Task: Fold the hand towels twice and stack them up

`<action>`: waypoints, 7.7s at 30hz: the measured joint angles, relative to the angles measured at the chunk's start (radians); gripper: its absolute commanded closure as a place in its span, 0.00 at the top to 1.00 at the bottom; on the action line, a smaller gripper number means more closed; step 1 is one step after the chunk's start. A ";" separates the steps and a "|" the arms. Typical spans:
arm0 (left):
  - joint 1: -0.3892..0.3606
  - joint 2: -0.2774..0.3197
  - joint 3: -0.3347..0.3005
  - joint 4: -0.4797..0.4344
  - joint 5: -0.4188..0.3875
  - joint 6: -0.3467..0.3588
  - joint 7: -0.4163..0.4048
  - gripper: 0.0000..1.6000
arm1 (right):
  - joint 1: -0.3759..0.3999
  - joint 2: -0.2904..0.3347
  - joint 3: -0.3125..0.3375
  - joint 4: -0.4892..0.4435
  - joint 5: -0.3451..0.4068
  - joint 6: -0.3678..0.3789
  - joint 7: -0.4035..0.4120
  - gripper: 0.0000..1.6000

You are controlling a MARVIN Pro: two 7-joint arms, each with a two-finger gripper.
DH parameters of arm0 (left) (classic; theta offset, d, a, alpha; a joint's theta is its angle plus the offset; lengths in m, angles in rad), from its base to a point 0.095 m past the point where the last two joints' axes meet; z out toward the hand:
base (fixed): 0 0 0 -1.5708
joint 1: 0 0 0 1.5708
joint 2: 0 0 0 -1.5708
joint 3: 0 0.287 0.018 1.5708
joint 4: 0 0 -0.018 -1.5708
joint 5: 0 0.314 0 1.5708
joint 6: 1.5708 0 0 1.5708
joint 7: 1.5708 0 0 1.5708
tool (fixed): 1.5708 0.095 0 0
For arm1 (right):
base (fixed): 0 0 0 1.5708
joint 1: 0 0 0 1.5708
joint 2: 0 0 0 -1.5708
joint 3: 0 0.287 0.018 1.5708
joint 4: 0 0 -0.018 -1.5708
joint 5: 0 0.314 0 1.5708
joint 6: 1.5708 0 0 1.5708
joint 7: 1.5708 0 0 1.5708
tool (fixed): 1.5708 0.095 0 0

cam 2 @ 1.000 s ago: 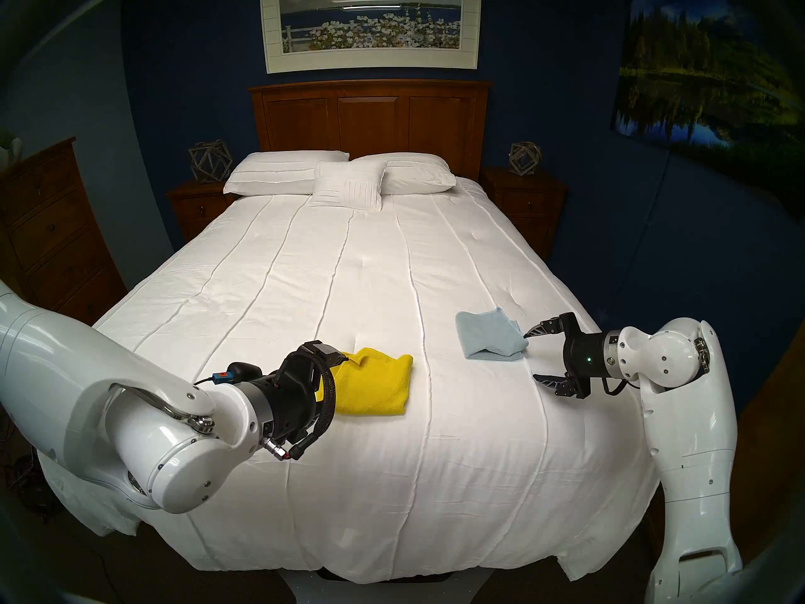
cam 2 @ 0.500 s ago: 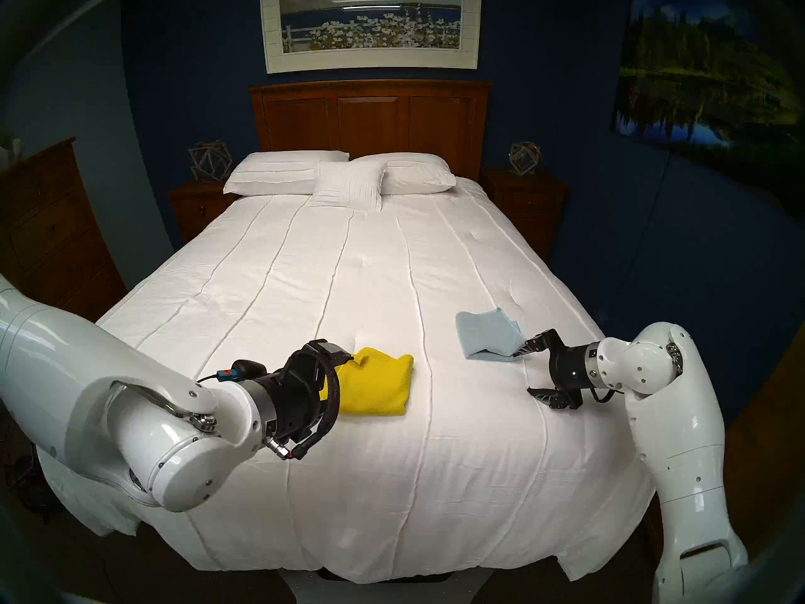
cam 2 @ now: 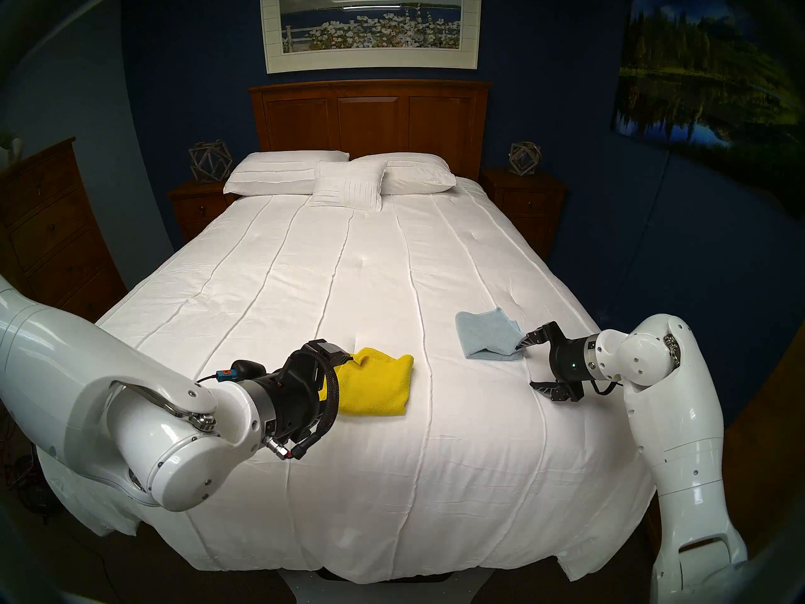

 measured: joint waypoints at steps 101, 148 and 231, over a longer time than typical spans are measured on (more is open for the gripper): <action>0.007 0.009 -0.007 0.000 0.000 -0.017 0.014 1.00 | 0.185 -0.115 -0.022 0.120 -0.049 -0.080 0.010 1.00; 0.025 0.011 -0.016 0.000 0.000 -0.016 0.010 1.00 | 0.201 -0.131 0.006 0.134 -0.023 -0.036 -0.046 0.00; -0.005 0.032 0.004 0.000 0.000 -0.097 0.031 1.00 | 0.296 -0.295 -0.197 -0.134 0.184 -0.056 -0.116 0.00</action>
